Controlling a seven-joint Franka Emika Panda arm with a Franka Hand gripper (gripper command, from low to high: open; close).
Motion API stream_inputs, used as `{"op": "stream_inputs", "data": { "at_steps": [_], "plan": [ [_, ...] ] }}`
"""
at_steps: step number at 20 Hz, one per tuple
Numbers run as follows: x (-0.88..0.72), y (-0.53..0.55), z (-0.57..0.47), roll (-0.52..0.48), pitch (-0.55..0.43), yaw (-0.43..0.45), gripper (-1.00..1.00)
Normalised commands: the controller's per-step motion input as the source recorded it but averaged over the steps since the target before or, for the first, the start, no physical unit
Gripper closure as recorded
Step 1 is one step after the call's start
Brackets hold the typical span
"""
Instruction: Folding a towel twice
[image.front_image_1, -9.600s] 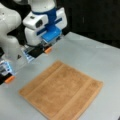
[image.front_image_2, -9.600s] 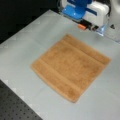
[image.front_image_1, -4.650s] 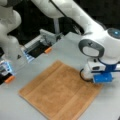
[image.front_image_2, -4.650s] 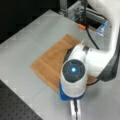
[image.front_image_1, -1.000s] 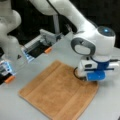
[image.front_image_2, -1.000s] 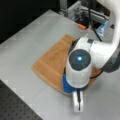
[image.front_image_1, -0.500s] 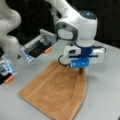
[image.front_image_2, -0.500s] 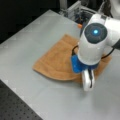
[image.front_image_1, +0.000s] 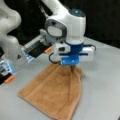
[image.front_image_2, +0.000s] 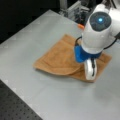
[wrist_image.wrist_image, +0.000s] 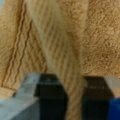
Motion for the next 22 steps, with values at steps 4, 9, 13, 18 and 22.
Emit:
{"op": "stream_inputs", "data": {
  "at_steps": [4, 9, 13, 18, 22],
  "plan": [
    [-0.45, -0.02, -0.06, -0.007, -0.046, -0.152, 1.0],
    [-0.53, 0.06, -0.02, -0.004, -0.065, -0.19, 1.0],
    [-0.53, 0.08, -0.03, 0.036, -0.062, -0.202, 1.0],
    [-0.46, 0.1, -0.09, 0.087, -0.083, -0.23, 1.0],
    [-0.35, 0.14, -0.15, 0.119, -0.109, -0.261, 1.0]
  ]
}}
